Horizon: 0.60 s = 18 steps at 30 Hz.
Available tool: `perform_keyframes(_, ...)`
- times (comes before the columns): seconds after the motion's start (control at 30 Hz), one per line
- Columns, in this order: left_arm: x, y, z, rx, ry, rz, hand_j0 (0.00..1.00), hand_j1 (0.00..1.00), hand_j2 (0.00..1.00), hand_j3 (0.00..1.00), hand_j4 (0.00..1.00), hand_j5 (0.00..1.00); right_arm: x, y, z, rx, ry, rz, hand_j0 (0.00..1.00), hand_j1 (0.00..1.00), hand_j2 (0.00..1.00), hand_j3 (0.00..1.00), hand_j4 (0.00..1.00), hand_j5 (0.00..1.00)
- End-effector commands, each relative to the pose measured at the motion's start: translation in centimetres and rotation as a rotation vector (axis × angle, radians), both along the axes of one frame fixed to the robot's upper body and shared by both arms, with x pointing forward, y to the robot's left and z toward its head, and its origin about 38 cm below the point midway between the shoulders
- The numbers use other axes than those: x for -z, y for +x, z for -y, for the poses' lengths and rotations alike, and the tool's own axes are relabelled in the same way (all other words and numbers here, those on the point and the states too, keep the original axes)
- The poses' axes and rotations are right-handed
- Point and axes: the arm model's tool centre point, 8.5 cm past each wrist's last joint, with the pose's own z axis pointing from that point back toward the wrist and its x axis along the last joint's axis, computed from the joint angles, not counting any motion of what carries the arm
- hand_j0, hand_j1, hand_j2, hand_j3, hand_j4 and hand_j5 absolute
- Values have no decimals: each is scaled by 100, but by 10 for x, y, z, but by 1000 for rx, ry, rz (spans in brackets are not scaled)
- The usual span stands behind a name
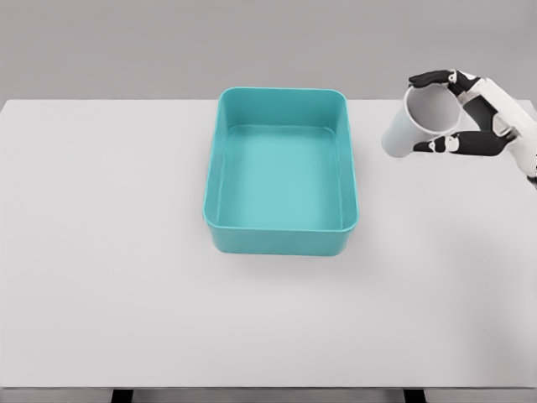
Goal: Put the paper cup into the basket with your right arm
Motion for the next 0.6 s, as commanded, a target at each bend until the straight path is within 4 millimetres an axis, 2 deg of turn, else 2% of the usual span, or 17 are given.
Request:
perform_keyframes(0.0,0,0,0,0,0,0,100,100,100,100,100,100,8,4,-14,-11,15,-29,68,68,68,68,68,68)
perform_keyframes(0.13,0,0,0,0,0,0,100,100,100,100,100,100,8,23,-58,-64,-33,-44,68,68,68,68,68,68)
perform_keyframes(0.23,0,0,0,0,0,1,100,100,100,100,100,100,20,38,-82,-77,-64,-76,68,68,68,68,68,68)
perform_keyframes(0.33,0,0,0,0,0,0,100,100,100,100,100,100,29,51,-116,-103,-96,-84,68,68,68,68,68,68)
perform_keyframes(0.43,0,0,0,0,0,1,100,100,100,100,100,100,26,57,-139,-139,-131,-76,69,69,69,69,69,69)
perform_keyframes(0.57,0,0,0,0,0,0,100,100,100,100,100,100,31,68,-160,-128,-230,-86,69,69,69,69,69,69)
